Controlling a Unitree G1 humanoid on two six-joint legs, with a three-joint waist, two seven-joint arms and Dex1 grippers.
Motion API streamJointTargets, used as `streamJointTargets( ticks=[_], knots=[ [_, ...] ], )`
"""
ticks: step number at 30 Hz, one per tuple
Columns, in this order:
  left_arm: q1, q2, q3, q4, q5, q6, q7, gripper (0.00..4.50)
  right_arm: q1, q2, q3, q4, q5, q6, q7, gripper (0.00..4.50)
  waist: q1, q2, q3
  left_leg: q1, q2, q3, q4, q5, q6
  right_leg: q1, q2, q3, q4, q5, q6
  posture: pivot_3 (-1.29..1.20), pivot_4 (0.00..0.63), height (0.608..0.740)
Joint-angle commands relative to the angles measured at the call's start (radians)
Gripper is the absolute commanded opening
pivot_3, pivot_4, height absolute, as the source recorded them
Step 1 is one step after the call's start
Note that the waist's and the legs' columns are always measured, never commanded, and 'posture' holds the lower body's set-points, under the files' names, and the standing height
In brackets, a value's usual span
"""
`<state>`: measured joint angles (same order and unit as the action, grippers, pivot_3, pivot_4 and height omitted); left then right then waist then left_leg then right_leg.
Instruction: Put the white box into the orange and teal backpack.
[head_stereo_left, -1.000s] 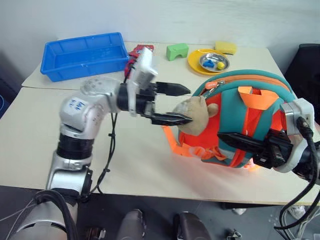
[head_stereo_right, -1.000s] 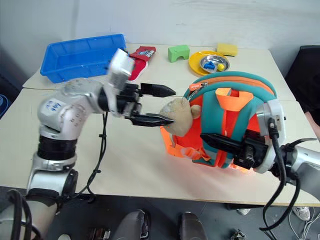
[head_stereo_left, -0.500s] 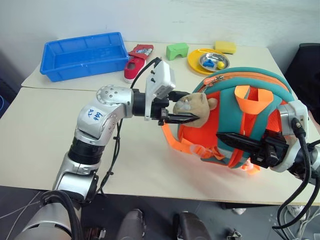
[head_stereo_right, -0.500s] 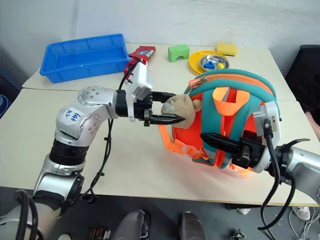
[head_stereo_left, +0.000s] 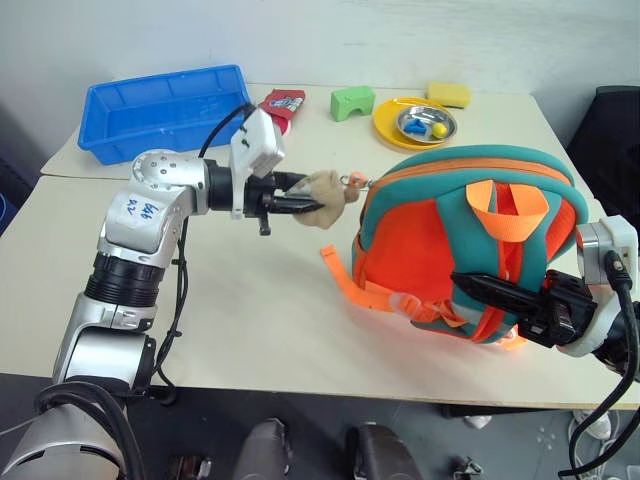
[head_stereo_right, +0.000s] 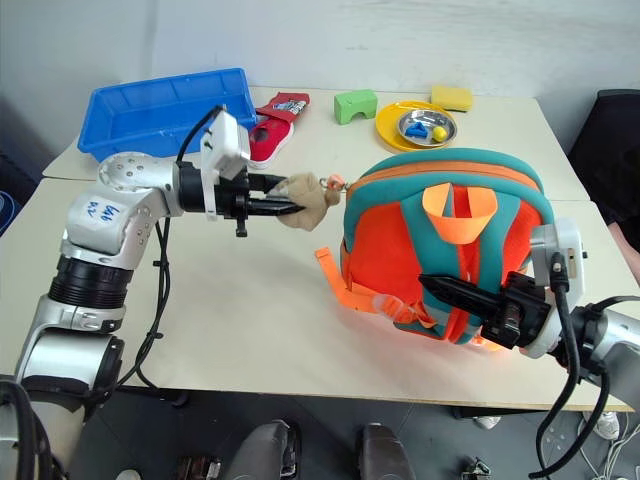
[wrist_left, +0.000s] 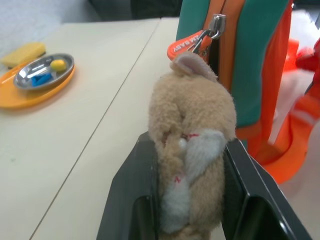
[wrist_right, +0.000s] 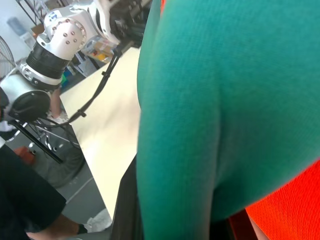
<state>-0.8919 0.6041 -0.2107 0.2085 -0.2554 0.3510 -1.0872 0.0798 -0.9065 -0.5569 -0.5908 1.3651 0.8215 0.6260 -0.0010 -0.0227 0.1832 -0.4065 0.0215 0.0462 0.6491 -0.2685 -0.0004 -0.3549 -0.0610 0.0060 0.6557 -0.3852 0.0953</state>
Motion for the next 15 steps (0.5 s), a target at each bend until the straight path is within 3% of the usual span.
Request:
streamJointTargets(
  ticks=[1,9,15],
  knots=[
    [0.081,-0.034,-0.098,0.000,0.124,-0.146,0.009,1.13,-0.034,0.034,-0.001,0.002,-0.056,-0.059,-0.033,0.00,0.000,0.000,0.000,0.000,0.000,0.000,0.000,0.000,0.000,0.000,0.000,0.000,0.000,0.000,0.000,0.00,0.150,0.740],
    [0.130,-0.150,-0.157,0.030,0.217,-0.148,0.090,1.13,-0.022,-0.012,0.027,0.040,-0.162,-0.032,0.021,0.00,0.005,0.000,0.000,-0.001,0.000,0.000,0.001,-0.003,0.005,0.000,0.000,0.000,0.001,0.000,0.000,0.00,0.150,0.740],
    [0.146,-0.064,-0.009,-0.004,0.065,0.019,-0.025,2.99,0.099,-0.114,-0.069,0.098,-0.289,-0.024,0.180,1.90,0.002,0.000,0.000,-0.001,0.000,0.000,0.001,-0.003,0.005,0.000,0.000,-0.001,0.002,0.000,0.000,0.00,0.150,0.740]
  ],
)
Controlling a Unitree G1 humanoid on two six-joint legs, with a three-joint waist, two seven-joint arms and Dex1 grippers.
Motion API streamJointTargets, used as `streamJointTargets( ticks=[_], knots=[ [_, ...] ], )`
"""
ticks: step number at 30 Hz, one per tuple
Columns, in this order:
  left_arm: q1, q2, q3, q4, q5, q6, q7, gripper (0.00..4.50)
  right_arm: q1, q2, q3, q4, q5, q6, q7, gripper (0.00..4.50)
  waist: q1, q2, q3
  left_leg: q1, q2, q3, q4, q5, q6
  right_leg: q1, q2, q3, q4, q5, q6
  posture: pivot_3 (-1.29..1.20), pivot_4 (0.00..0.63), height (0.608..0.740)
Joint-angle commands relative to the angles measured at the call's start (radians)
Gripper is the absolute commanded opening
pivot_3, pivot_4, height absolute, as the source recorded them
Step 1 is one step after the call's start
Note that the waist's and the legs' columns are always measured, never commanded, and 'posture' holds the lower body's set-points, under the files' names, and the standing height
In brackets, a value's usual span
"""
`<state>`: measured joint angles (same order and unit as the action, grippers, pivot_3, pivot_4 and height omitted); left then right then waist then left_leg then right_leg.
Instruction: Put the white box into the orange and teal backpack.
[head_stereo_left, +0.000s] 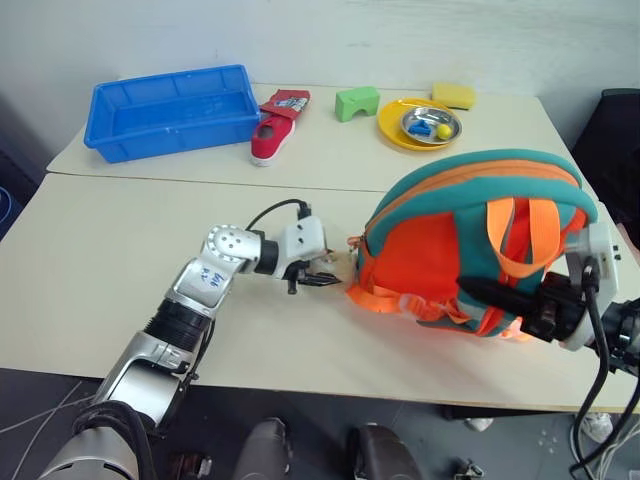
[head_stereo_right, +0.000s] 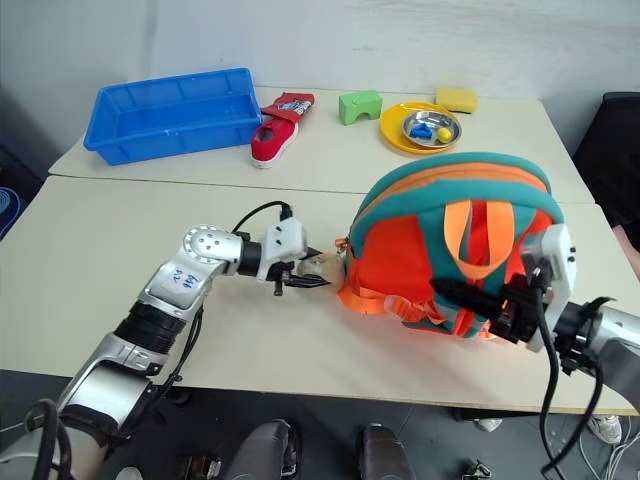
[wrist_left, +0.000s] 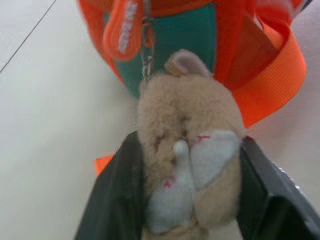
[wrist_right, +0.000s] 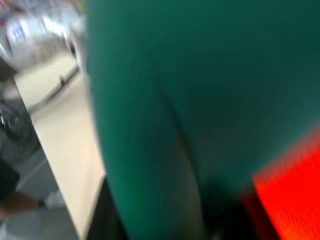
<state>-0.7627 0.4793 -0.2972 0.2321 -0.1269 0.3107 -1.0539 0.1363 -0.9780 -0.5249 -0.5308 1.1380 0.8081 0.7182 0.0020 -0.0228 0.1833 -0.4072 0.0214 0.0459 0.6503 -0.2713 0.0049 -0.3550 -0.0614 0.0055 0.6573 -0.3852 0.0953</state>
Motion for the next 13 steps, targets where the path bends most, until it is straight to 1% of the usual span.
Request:
streamJointTargets(
  ticks=[1,2,4,5,7,8,9,11,13],
  knots=[
    [0.034,0.097,0.098,-0.044,-0.081,0.070,-0.089,3.32,0.068,-0.067,-0.148,0.063,-0.081,-0.009,0.138,2.24,-0.004,0.000,0.000,0.000,0.000,0.000,0.000,0.000,0.000,0.000,0.000,0.000,0.000,0.000,0.000,0.00,0.150,0.740],
    [0.051,0.135,0.116,-0.056,-0.097,0.074,-0.120,3.67,0.094,-0.092,-0.197,0.091,-0.102,-0.008,0.195,2.64,-0.008,0.000,0.000,0.000,0.000,0.000,-0.001,0.000,0.000,0.000,0.000,0.000,0.000,0.000,0.000,0.00,0.150,0.740],
    [0.083,0.223,0.163,-0.066,-0.132,0.056,-0.199,4.29,0.145,-0.153,-0.324,0.167,-0.140,0.009,0.334,3.30,-0.013,0.001,0.001,0.001,0.000,0.001,-0.002,0.000,0.000,-0.001,0.001,0.001,0.000,0.000,0.000,0.00,0.150,0.740],
    [0.092,0.263,0.193,-0.072,-0.167,0.063,-0.248,4.50,0.171,-0.180,-0.387,0.218,-0.155,0.025,0.407,3.66,-0.013,0.001,0.001,0.002,0.000,0.001,-0.003,0.000,0.000,-0.001,0.001,0.001,-0.001,0.000,0.000,0.00,0.150,0.740],
    [0.083,0.362,0.254,-0.071,-0.268,0.180,-0.366,4.50,0.218,-0.242,-0.509,0.332,-0.190,0.078,0.543,4.34,-0.007,0.001,0.001,0.002,0.000,0.000,-0.003,0.000,0.000,0.000,0.001,0.001,-0.001,0.000,-0.001,0.00,0.150,0.740],
    [0.072,0.407,0.284,-0.066,-0.313,0.230,-0.417,4.50,0.237,-0.269,-0.559,0.383,-0.217,0.095,0.600,4.47,-0.007,0.001,0.001,0.002,0.000,0.000,-0.002,0.000,0.000,0.000,0.001,0.001,-0.001,-0.001,-0.001,0.00,0.150,0.740],
    [0.058,0.436,0.310,-0.050,-0.338,0.254,-0.436,4.50,0.256,-0.285,-0.593,0.426,-0.251,0.088,0.646,4.47,-0.006,0.001,0.001,0.001,0.000,0.000,-0.003,0.000,0.000,0.000,0.001,0.001,-0.001,-0.001,-0.001,0.00,0.150,0.740],
    [0.020,0.450,0.360,-0.018,-0.364,0.286,-0.403,4.50,0.269,-0.296,-0.627,0.494,-0.315,0.050,0.693,4.47,0.003,0.001,0.001,0.002,0.000,-0.001,-0.003,0.000,0.000,0.001,0.000,0.000,-0.002,-0.001,-0.002,0.00,0.150,0.740],
    [0.011,0.445,0.391,-0.015,-0.372,0.290,-0.373,4.50,0.241,-0.290,-0.625,0.533,-0.323,0.056,0.690,4.47,0.006,0.001,0.001,0.002,-0.001,-0.003,-0.003,-0.001,0.002,0.003,-0.002,-0.002,-0.004,-0.001,-0.002,0.00,0.150,0.740]
  ],
)
